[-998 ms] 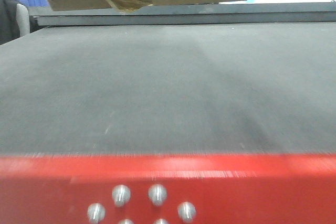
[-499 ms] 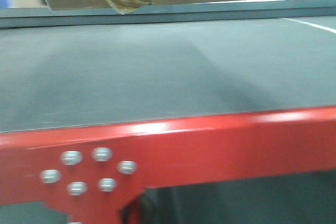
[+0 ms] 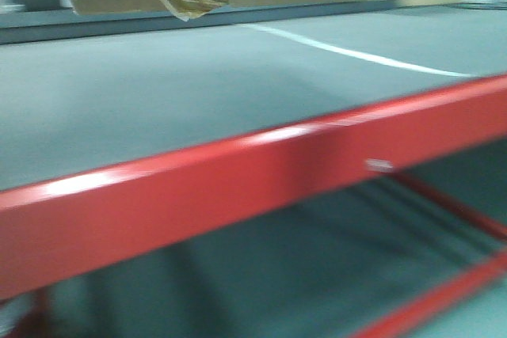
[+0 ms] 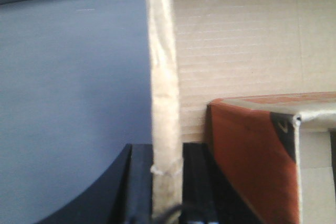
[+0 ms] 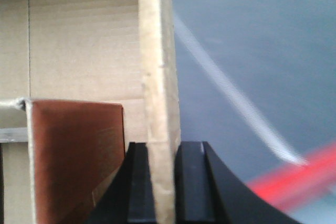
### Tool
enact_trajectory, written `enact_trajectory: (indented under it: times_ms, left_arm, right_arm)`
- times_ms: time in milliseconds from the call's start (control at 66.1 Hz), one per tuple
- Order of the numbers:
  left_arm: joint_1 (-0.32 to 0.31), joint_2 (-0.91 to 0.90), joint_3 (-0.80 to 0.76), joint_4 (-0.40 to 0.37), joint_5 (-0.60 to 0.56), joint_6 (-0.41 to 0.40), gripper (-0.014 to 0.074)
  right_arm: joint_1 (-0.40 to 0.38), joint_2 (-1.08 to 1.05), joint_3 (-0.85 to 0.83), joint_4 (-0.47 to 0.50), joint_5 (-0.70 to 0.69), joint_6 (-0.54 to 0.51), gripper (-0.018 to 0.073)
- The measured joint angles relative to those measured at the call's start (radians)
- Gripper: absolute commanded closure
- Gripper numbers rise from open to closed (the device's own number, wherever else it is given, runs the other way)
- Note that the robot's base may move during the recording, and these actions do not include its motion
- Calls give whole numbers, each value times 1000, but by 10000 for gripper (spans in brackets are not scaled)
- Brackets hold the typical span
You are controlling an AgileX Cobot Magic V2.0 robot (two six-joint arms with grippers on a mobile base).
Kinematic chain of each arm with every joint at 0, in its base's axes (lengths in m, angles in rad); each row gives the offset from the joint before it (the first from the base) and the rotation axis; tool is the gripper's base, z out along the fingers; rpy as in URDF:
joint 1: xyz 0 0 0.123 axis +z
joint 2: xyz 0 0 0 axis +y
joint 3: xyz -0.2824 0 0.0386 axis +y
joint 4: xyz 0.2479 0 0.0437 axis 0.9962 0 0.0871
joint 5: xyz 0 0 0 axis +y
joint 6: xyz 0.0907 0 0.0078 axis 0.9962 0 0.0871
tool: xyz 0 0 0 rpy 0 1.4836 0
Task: Stack two boxes on right shelf middle
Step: 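Carry the held boxes while the base drives to the steel shelf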
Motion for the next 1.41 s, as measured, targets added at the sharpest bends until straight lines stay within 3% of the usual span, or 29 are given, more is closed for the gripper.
enact_trajectory:
  times_ms: [1406]
  left_arm:
    - [0, 0, 0, 0, -6, 0, 708]
  right_arm:
    - [0, 0, 0, -6, -5, 2, 713]
